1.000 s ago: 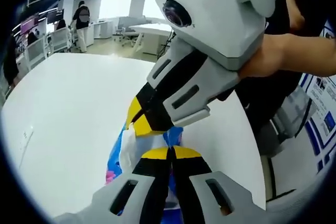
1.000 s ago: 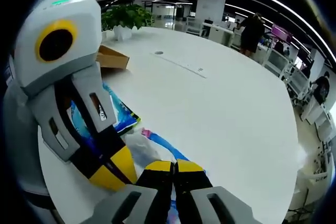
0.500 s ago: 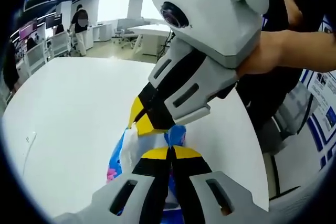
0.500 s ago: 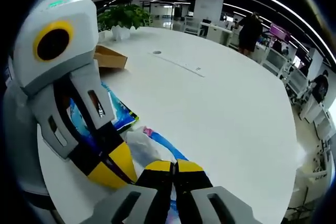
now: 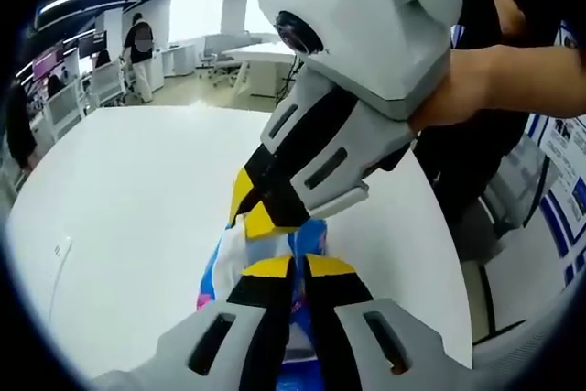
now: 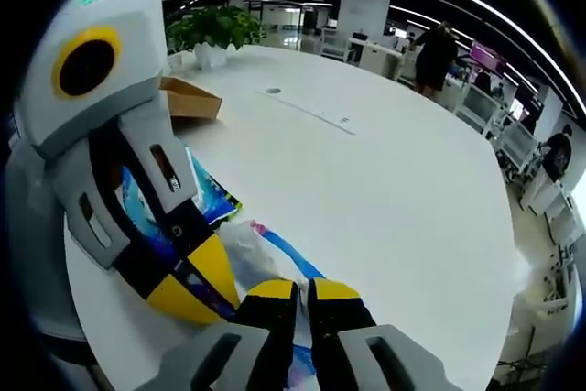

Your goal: Operate the shoe box by opening the lid, removing the specified soft item, and placing it in the target area until the item is outside and the box remains undamaged.

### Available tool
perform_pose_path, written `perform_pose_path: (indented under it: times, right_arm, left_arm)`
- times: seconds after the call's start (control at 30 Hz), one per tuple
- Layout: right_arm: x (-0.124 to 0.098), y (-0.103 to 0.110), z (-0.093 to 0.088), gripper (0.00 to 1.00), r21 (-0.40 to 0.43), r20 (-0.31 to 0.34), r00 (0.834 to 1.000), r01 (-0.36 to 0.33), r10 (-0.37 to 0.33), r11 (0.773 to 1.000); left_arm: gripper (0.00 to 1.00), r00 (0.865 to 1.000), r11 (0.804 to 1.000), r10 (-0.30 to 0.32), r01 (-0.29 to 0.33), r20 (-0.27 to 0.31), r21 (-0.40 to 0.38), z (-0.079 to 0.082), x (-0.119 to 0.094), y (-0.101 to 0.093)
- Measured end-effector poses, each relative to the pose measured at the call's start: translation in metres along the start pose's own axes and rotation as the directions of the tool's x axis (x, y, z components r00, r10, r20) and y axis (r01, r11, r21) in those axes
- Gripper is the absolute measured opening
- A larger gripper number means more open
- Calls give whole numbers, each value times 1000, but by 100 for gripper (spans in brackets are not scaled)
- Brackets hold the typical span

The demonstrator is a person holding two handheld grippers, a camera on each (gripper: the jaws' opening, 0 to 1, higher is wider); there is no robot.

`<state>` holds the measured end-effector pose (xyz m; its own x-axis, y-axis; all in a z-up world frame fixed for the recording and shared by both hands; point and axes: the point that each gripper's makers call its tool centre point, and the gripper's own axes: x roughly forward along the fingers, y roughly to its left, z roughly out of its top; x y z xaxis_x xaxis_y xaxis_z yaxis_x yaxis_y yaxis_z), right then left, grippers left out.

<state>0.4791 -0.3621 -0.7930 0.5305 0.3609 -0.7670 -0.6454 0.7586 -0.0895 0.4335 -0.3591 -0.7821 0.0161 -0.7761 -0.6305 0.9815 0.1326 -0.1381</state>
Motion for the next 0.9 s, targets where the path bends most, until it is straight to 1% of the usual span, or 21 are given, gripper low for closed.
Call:
perform_pose_path:
  times: [0.2,0.37,0.47,0.7,0.9]
  right_arm:
    - [-6,1,3,3,7,8,1000,6,-6,1000]
    - [-13,0,6,4,11,18,1000,16,-16,1000]
    - [-19,0,7,5,10,19,1000,20,-20,1000]
    - [-34,4,13,7,2,29,999,29,-29,1000]
    - [-45,9,18,9,-11,33,999,30,-30,999]
  left_arm:
    - [7,1000,1000,10,-11,-28,-18,-3,-10,1]
    - [8,999,1000,20,-21,-33,-14,-1,-19,-4]
    - [10,999,1000,20,-21,-26,-21,2,-24,-6]
    - [10,999,999,35,-35,-10,-9,9,-37,-13]
    - [11,999,999,49,-49,3,-12,13,-53,-17]
